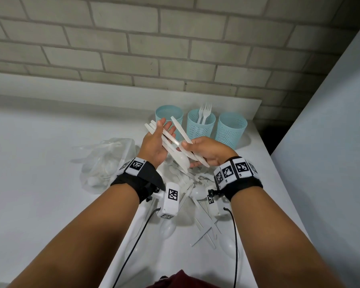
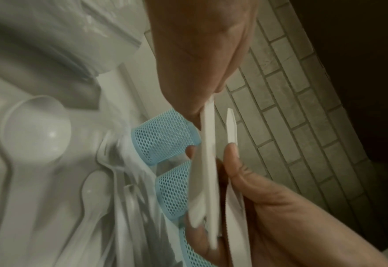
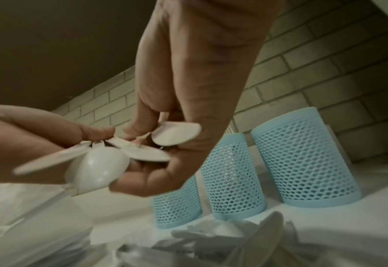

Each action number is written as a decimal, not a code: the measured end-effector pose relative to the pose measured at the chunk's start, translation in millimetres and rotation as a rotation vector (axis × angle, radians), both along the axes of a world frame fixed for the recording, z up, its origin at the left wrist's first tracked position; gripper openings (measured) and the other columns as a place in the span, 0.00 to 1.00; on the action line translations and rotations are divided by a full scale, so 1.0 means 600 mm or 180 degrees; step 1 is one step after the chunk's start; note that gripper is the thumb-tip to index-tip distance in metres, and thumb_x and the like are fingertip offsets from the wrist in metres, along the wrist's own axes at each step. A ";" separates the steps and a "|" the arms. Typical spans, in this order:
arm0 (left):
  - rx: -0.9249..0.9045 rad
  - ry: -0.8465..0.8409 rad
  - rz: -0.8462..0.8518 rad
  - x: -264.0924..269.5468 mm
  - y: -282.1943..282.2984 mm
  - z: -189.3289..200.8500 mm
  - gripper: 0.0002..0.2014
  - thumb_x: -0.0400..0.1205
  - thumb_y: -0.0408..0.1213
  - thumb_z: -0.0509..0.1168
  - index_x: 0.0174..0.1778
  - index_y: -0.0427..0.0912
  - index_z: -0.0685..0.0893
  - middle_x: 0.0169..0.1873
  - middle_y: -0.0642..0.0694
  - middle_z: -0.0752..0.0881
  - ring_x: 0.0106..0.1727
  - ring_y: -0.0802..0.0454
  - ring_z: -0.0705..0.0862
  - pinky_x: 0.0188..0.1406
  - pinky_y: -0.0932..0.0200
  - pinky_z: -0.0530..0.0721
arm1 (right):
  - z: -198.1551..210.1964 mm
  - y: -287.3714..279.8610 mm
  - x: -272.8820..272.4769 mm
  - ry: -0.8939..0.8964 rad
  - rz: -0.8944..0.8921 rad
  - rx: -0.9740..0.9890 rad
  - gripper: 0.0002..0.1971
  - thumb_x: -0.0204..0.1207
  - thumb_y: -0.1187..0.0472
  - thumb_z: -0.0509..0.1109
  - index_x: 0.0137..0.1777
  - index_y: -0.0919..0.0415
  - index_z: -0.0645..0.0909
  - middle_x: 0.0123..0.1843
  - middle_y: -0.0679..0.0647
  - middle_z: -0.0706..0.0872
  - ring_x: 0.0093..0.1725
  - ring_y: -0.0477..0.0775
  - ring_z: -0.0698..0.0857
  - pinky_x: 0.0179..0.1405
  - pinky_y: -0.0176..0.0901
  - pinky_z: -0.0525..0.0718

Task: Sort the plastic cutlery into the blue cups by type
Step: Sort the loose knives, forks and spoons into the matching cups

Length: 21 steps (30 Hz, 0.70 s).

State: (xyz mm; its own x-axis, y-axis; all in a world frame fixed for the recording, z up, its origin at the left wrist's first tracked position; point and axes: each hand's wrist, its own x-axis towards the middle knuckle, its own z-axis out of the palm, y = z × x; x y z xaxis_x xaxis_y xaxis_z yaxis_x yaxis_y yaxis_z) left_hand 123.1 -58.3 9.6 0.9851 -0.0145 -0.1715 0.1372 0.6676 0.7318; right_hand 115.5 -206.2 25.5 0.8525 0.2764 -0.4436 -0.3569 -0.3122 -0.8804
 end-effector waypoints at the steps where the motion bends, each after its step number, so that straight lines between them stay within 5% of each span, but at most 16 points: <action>1: -0.0046 0.0029 -0.0004 0.000 0.000 0.000 0.20 0.87 0.41 0.53 0.75 0.38 0.69 0.72 0.38 0.76 0.71 0.43 0.77 0.67 0.50 0.76 | 0.000 -0.002 0.000 -0.0077 0.0077 -0.0097 0.11 0.80 0.54 0.66 0.48 0.62 0.84 0.47 0.63 0.87 0.43 0.59 0.85 0.38 0.43 0.88; 5: -0.0144 0.0040 -0.0004 -0.004 0.001 0.005 0.20 0.88 0.39 0.52 0.76 0.40 0.68 0.71 0.38 0.77 0.71 0.42 0.77 0.60 0.50 0.79 | -0.002 -0.007 0.003 -0.0338 0.0058 -0.0419 0.10 0.82 0.58 0.63 0.43 0.60 0.83 0.41 0.55 0.86 0.39 0.49 0.84 0.45 0.41 0.86; 8: -0.0020 -0.0049 0.0039 -0.004 0.007 0.003 0.20 0.88 0.38 0.52 0.76 0.40 0.68 0.70 0.37 0.77 0.67 0.43 0.80 0.56 0.53 0.81 | 0.003 -0.012 0.003 -0.0362 0.0225 -0.0839 0.13 0.85 0.60 0.59 0.42 0.61 0.81 0.37 0.53 0.84 0.35 0.47 0.82 0.35 0.36 0.81; 14: 0.0403 -0.0172 -0.0191 -0.005 0.009 -0.009 0.15 0.86 0.36 0.56 0.69 0.38 0.73 0.58 0.41 0.83 0.56 0.43 0.85 0.50 0.52 0.86 | 0.045 -0.008 0.002 -0.0120 0.1308 -0.1908 0.20 0.86 0.50 0.52 0.63 0.60 0.81 0.33 0.51 0.79 0.30 0.47 0.77 0.31 0.36 0.78; 17: 0.0498 -0.0172 -0.0273 -0.004 0.009 -0.014 0.10 0.86 0.33 0.56 0.61 0.36 0.77 0.52 0.41 0.86 0.52 0.45 0.86 0.49 0.54 0.89 | 0.058 -0.008 0.008 -0.0004 0.1348 -0.2016 0.23 0.85 0.44 0.51 0.62 0.58 0.82 0.30 0.50 0.75 0.26 0.47 0.74 0.29 0.36 0.76; 21: 0.0707 -0.0036 -0.0192 -0.005 0.011 -0.013 0.05 0.84 0.30 0.59 0.49 0.38 0.81 0.43 0.44 0.88 0.43 0.51 0.86 0.36 0.67 0.88 | 0.056 -0.026 0.024 -0.0547 0.0797 -0.1494 0.17 0.80 0.47 0.64 0.52 0.61 0.85 0.31 0.50 0.82 0.19 0.42 0.78 0.24 0.34 0.76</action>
